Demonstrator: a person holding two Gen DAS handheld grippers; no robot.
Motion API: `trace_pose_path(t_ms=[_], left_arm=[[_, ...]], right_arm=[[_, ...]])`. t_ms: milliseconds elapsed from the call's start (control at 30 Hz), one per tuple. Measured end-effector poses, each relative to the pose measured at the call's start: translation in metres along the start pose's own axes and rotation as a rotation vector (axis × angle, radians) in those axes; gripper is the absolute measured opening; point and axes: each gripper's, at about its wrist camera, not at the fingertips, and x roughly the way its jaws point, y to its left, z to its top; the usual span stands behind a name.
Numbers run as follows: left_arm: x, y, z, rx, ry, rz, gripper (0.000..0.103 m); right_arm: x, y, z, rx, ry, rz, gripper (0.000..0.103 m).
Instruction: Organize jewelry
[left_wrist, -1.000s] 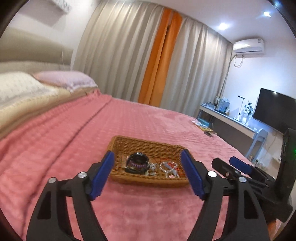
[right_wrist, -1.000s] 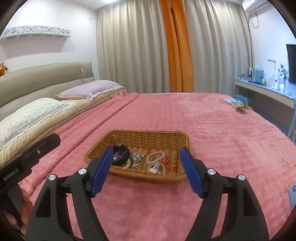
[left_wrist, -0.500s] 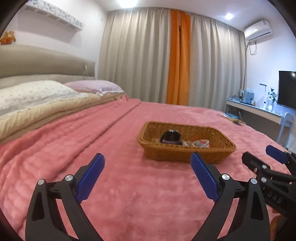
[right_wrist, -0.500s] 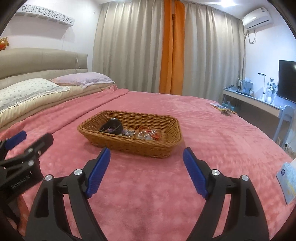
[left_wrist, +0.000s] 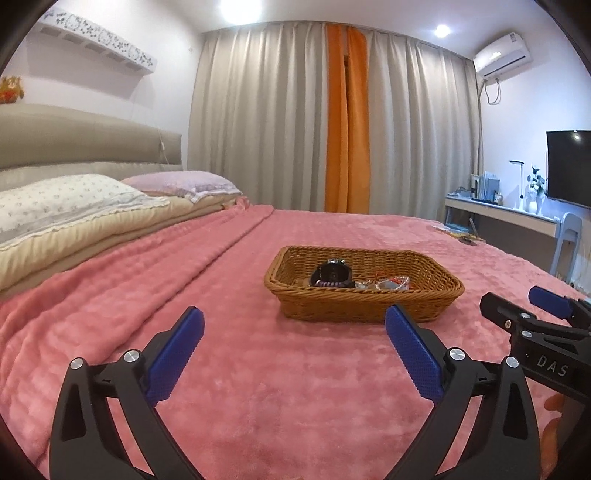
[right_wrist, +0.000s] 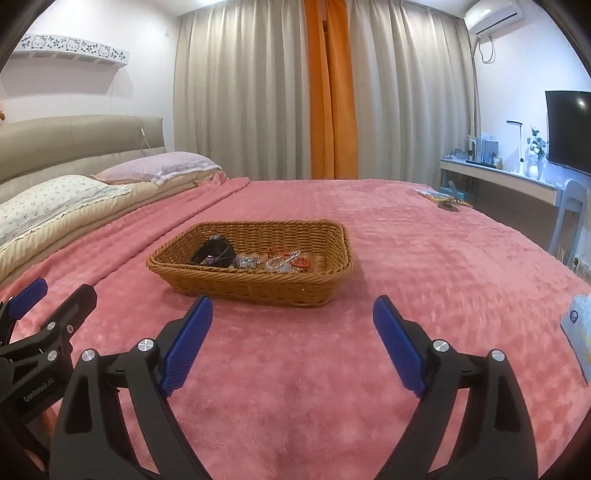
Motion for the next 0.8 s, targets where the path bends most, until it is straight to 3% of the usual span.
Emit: trace_pose_path(t_ms=[267, 800], left_arm=[[0.0062, 0.0111, -0.001, -0.052, 0.034, -0.024, 0.095], [0.0088, 0.0097, -0.0022, -0.051, 0.046, -0.03, 0.095]], right_arm=[[0.0058, -0.0016, -0.0029, 0.004, 0.025, -0.007, 0.084], [0.0086, 0.0026, -0.0052, -0.018, 0.033, -0.018, 0.084]])
